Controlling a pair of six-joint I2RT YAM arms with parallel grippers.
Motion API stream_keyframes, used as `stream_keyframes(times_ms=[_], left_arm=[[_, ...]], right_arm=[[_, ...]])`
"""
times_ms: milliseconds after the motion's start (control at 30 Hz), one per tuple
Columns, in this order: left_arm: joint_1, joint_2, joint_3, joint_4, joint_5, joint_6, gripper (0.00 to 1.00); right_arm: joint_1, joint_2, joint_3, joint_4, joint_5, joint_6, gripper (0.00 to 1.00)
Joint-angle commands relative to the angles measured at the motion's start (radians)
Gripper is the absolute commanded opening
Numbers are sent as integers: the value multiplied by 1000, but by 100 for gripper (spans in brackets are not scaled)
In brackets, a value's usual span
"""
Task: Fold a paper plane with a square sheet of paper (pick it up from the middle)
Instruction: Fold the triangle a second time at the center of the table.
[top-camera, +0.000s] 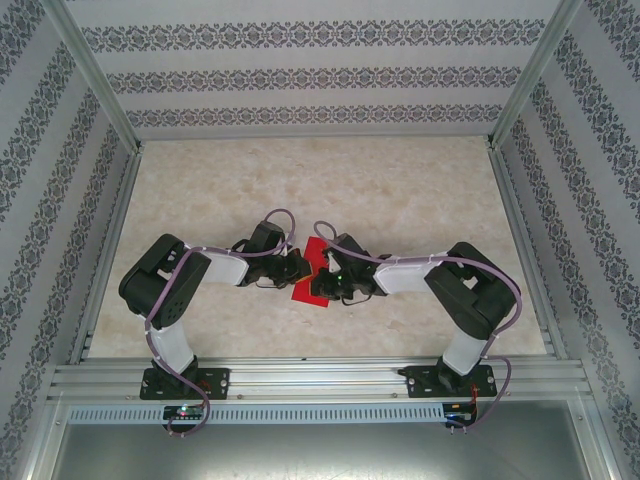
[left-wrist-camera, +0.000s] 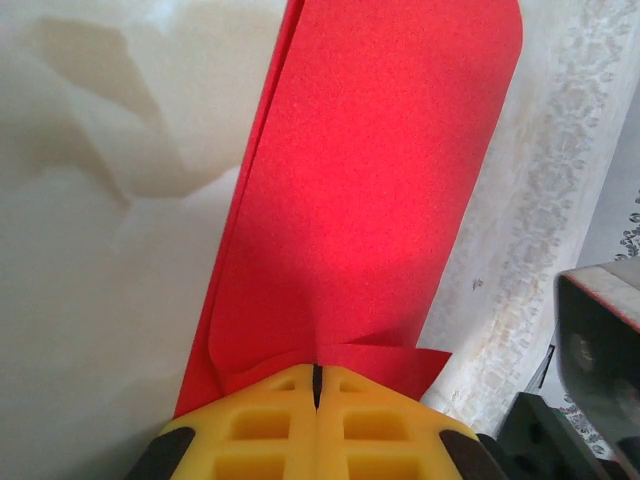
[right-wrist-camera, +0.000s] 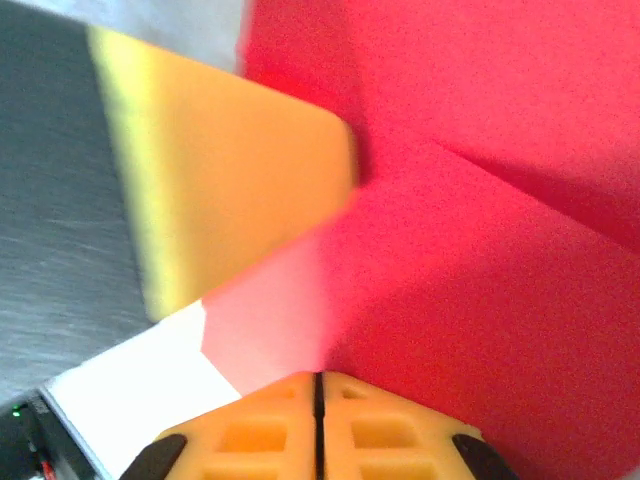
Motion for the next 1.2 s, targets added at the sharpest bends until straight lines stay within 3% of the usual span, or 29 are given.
stream_keyframes(times_ms=[0, 400, 967, 1167], left_arm=[[2, 54, -21, -156, -61, 29, 0], [39, -8, 12, -217, -97, 122, 1], [178, 48, 85, -195, -41, 177, 2], [200, -26, 126, -282, -40, 212, 4]], right_arm=[[-3, 28, -67, -8, 26, 22, 10], [-26, 36, -145, 19, -2, 21, 0], [-45, 56, -123, -46, -45, -26, 0], [-46, 62, -99, -65, -52, -39, 0]])
